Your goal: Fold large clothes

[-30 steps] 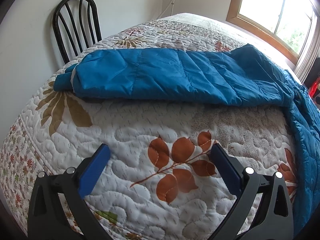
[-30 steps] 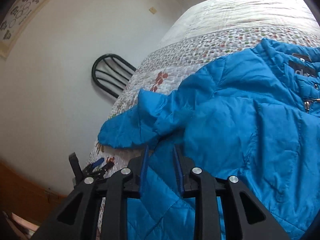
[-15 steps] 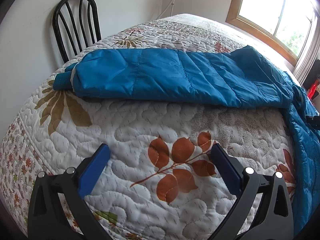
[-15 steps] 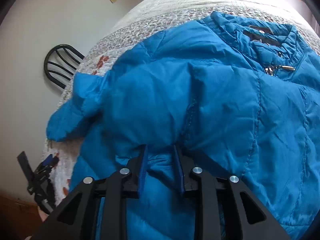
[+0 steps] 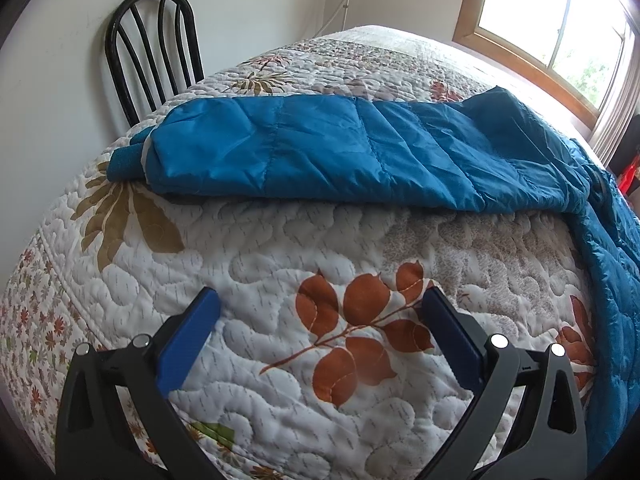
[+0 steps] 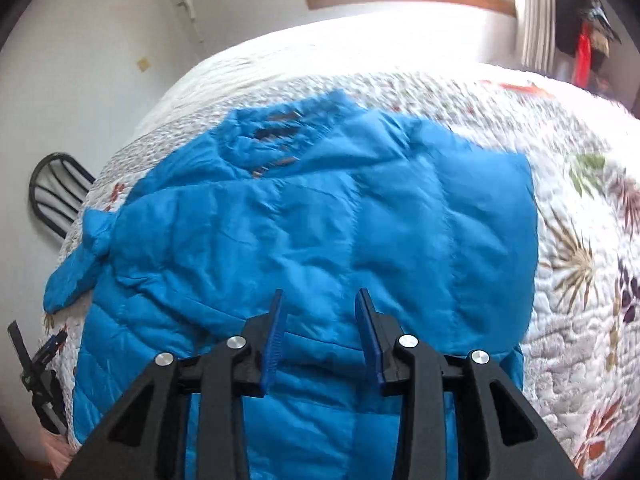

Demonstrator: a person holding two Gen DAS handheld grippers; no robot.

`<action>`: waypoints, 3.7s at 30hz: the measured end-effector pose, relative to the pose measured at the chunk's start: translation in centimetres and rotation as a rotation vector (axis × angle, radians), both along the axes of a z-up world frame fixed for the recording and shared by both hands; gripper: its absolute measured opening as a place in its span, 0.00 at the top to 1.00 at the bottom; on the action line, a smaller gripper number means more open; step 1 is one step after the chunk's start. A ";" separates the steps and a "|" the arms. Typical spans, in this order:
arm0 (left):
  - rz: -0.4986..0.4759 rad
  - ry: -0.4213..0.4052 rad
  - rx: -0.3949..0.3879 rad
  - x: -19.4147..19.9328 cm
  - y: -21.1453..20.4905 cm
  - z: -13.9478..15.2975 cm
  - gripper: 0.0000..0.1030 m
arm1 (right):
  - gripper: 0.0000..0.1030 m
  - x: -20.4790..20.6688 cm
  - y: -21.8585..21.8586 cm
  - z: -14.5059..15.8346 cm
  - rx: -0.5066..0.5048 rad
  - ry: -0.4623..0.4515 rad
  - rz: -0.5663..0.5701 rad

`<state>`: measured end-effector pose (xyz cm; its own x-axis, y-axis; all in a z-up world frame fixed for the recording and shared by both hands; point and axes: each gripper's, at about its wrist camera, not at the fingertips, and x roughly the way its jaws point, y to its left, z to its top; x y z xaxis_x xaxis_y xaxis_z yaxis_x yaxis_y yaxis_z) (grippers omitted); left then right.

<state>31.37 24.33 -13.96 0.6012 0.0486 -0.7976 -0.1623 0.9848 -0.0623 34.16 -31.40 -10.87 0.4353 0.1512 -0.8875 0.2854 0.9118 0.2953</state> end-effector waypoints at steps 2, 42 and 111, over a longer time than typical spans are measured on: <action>0.000 0.006 0.010 0.1 -0.1 0.0 0.03 | 0.67 0.2 -0.9 -2.1 0.028 -0.028 -0.008; 0.383 0.140 -0.282 5.7 7.2 0.6 0.03 | 0.49 -19.1 -12.7 -1.6 -0.159 -0.055 -0.427; -0.471 -0.067 -0.053 11.4 -28.3 7.5 0.34 | 0.48 -16.6 -9.2 1.3 -0.255 -0.098 -0.326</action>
